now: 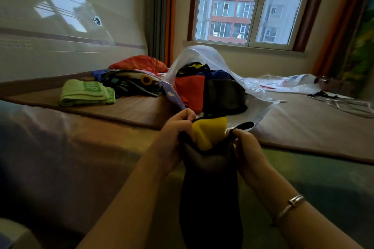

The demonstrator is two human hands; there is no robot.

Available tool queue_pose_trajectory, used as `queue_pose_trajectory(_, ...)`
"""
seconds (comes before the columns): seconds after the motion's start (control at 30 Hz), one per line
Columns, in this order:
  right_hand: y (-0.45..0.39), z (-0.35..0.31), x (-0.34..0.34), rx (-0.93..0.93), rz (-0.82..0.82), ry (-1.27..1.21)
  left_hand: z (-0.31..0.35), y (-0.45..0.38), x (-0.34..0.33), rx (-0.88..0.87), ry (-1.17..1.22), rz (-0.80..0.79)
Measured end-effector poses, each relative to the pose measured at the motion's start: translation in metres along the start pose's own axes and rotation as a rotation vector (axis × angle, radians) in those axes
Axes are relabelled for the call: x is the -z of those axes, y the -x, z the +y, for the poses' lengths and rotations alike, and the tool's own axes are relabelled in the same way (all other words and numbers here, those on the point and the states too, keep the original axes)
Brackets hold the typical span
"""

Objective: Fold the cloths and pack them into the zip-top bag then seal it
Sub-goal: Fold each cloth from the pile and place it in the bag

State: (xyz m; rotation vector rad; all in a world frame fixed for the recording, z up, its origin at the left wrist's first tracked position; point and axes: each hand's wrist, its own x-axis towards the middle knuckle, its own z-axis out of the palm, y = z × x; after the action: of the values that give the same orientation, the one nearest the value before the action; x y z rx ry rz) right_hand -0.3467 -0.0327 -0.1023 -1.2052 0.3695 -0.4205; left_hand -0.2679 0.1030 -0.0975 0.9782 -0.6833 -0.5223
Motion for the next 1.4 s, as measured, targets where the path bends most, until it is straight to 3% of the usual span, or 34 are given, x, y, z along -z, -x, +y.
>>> queue_pose_trajectory(0.2,-0.003,-0.004,-0.001,-0.034,-0.057,-0.043,-0.005,-0.003,0.004,0.04,0.028,0.067)
queue_pose_trajectory(0.4,-0.005,-0.005,-0.002,0.028,-0.052,0.188,0.006,-0.008,0.015,0.125,-0.439,0.267)
queue_pose_trajectory(0.6,0.006,0.0,-0.011,0.23,-0.17,0.401,0.018,-0.001,0.021,0.301,-0.713,0.079)
queue_pose_trajectory(0.9,0.009,0.01,-0.024,0.38,-0.237,0.596,0.018,0.007,0.03,0.122,-0.778,0.112)
queue_pose_trajectory(1.07,0.015,-0.003,-0.015,0.361,-0.312,0.472,0.02,0.008,0.039,-0.007,-0.812,0.322)
queue_pose_trajectory(1.2,0.022,-0.01,-0.008,0.408,-0.397,0.436,0.021,0.008,0.036,-0.01,-0.697,0.167)
queue_pose_trajectory(1.3,0.019,-0.008,-0.006,0.457,-0.324,0.458,0.021,0.01,0.024,-0.011,-0.557,-0.026)
queue_pose_trajectory(1.4,0.017,-0.009,-0.003,0.515,-0.23,0.53,0.02,0.011,0.014,-0.03,-0.537,-0.117)
